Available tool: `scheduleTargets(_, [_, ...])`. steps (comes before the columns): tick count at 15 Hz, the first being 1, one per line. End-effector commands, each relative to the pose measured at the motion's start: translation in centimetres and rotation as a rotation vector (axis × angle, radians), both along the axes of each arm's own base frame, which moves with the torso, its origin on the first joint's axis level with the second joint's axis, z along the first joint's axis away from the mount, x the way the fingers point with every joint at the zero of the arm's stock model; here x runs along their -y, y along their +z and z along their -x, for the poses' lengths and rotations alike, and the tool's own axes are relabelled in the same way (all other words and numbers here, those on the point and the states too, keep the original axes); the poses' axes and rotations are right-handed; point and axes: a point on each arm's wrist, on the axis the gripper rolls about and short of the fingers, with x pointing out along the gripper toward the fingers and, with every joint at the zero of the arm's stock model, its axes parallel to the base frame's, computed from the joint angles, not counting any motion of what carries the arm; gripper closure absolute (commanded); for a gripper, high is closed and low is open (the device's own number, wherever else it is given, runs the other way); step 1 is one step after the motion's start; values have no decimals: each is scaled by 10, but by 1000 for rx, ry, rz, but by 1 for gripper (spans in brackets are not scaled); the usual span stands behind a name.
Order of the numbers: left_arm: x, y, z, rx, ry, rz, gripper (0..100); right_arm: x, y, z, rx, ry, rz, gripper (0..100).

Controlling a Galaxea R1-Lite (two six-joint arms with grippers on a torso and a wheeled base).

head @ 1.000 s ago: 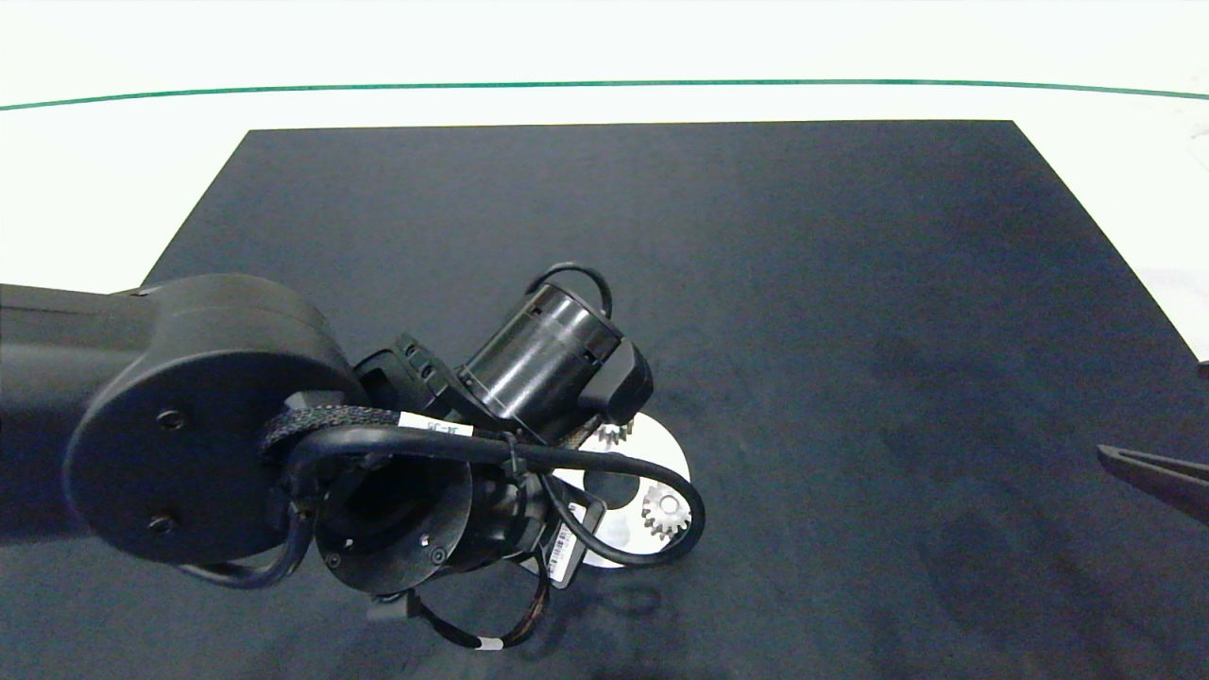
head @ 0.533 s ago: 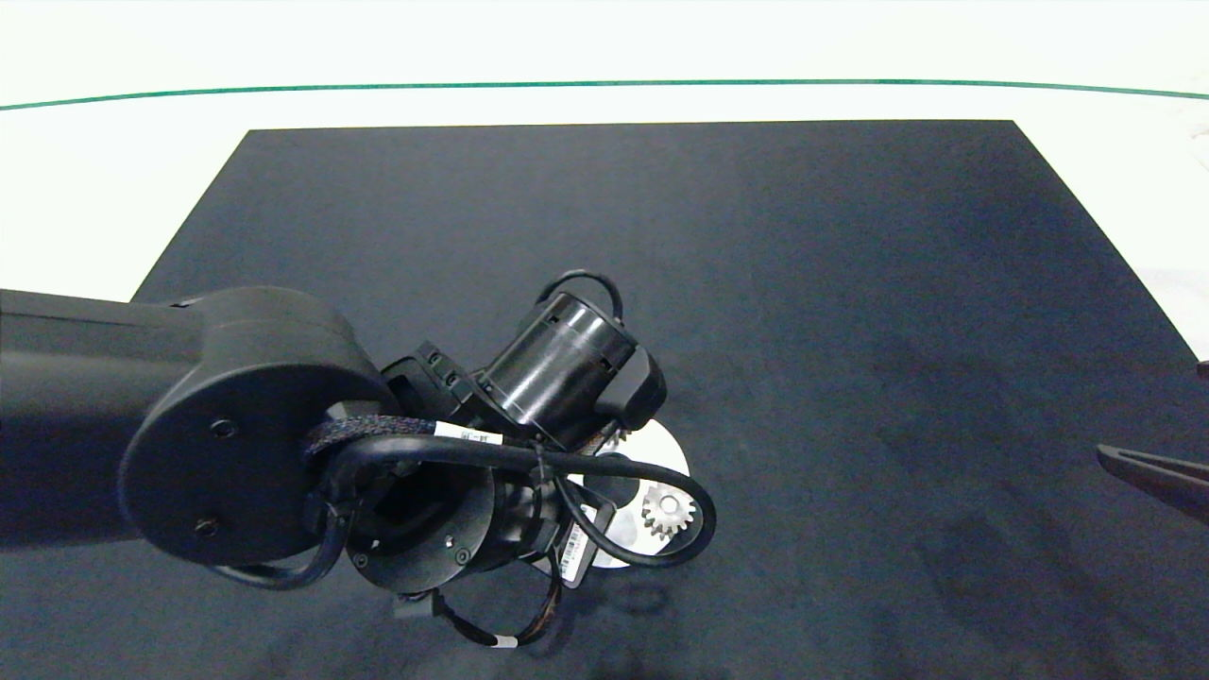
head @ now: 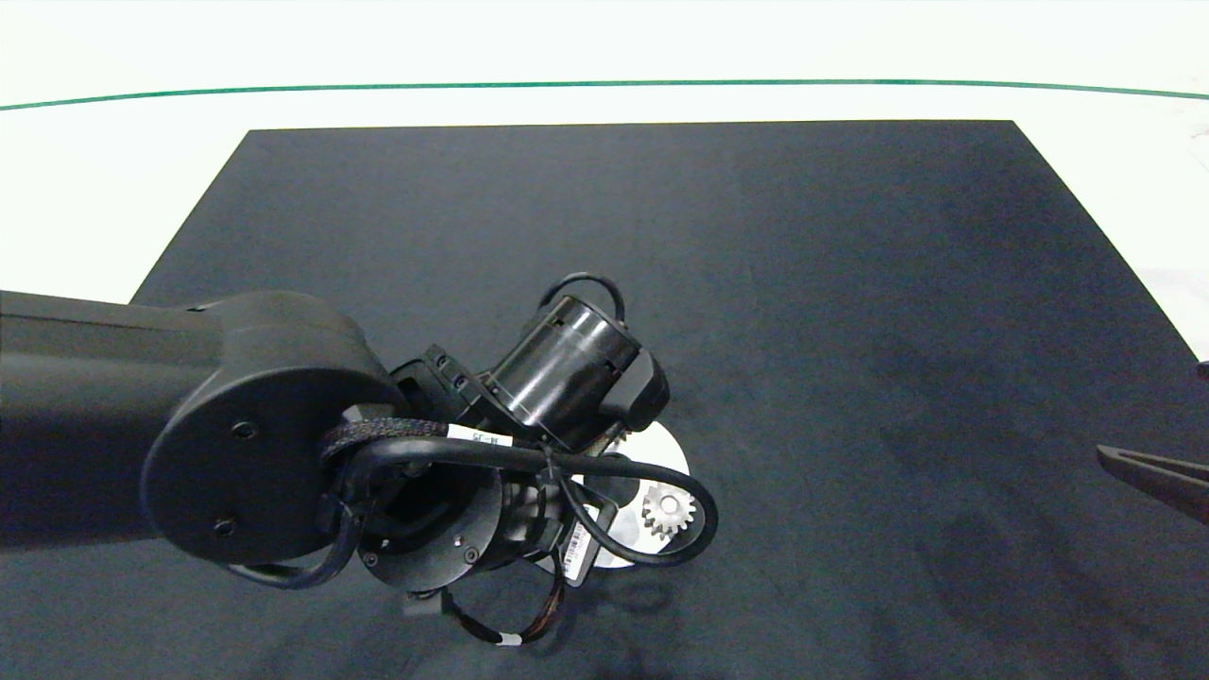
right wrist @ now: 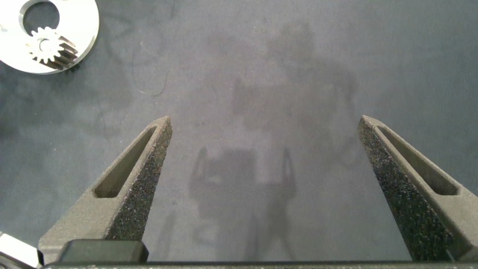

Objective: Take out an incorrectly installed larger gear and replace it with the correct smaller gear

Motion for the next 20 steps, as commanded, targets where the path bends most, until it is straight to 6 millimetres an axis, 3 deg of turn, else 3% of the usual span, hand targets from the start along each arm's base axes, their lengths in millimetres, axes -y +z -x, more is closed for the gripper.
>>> scheduleTargets(1, [1,-1,0,0,2,-3,0,0,0,0,-2,1,2,0])
scheduleTargets(8, [-2,1,0,5,7,2,0,0,0,0,0,2,3,0])
scheduleTargets(10, [-14,18,5,37,14,43,0,0,0,0,-2,1,2,0])
scheduleTargets(13, [-60,49,26,97,62,108,0,0,1,-1,0,-1,3,0])
scheduleTargets(15, [-95,55,37,121,130,120,0,0,5,-1,27,-1,-2,0])
scheduleTargets(18, [-146,70,72,218,164,159,0,3,0,-1,23,-37,27,0])
scheduleTargets(20, [-184,82,110,290,204,209,0,6,4,1,69,-78,25,0])
